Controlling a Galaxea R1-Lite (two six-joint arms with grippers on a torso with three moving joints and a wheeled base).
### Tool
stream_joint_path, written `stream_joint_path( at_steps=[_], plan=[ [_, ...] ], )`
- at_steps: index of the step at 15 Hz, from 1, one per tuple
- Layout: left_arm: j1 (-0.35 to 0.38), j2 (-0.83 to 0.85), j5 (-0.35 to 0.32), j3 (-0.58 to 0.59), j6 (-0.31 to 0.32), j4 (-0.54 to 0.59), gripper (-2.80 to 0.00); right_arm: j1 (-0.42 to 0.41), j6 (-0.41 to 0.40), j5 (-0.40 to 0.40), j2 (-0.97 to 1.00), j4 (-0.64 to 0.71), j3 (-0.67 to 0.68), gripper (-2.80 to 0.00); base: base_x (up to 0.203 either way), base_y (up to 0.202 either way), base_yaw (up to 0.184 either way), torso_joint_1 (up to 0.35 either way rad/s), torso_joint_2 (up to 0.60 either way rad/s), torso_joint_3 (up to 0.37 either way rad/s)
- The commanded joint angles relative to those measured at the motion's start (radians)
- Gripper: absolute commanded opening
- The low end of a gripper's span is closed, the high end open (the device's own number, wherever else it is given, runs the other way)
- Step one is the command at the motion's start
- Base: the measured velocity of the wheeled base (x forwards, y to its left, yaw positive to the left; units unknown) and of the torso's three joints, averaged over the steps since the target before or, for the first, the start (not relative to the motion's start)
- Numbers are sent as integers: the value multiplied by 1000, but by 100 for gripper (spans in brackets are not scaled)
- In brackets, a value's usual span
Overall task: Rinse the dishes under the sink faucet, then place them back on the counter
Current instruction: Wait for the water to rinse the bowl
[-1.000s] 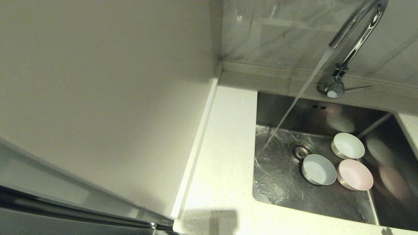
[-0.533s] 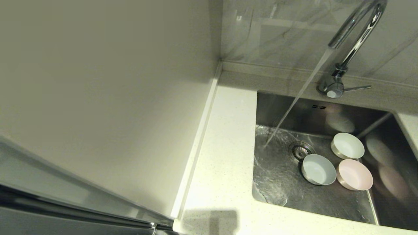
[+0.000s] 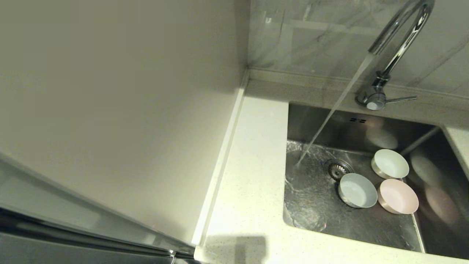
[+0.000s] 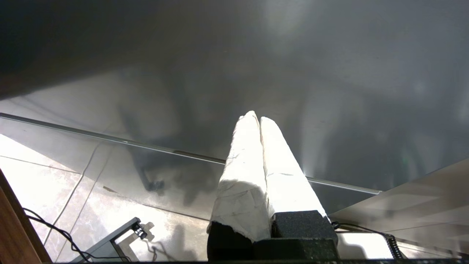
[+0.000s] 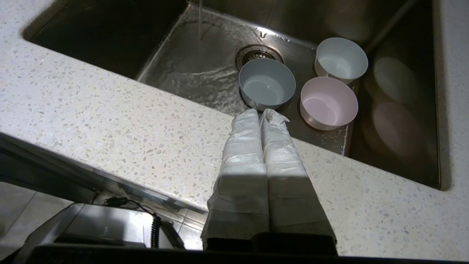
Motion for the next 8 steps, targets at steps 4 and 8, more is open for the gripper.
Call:
stream_joint_path(
  at_steps=[4, 8],
  plan=[
    [0, -3, 0, 0, -1, -1, -280, 0, 95, -19, 4, 4, 0, -280, 0, 0, 0, 0, 0, 0],
    [1, -3, 0, 0, 0, -1, -280, 0, 95, -19, 3, 4, 0, -280, 0, 0, 0, 0, 0, 0]
  ],
)
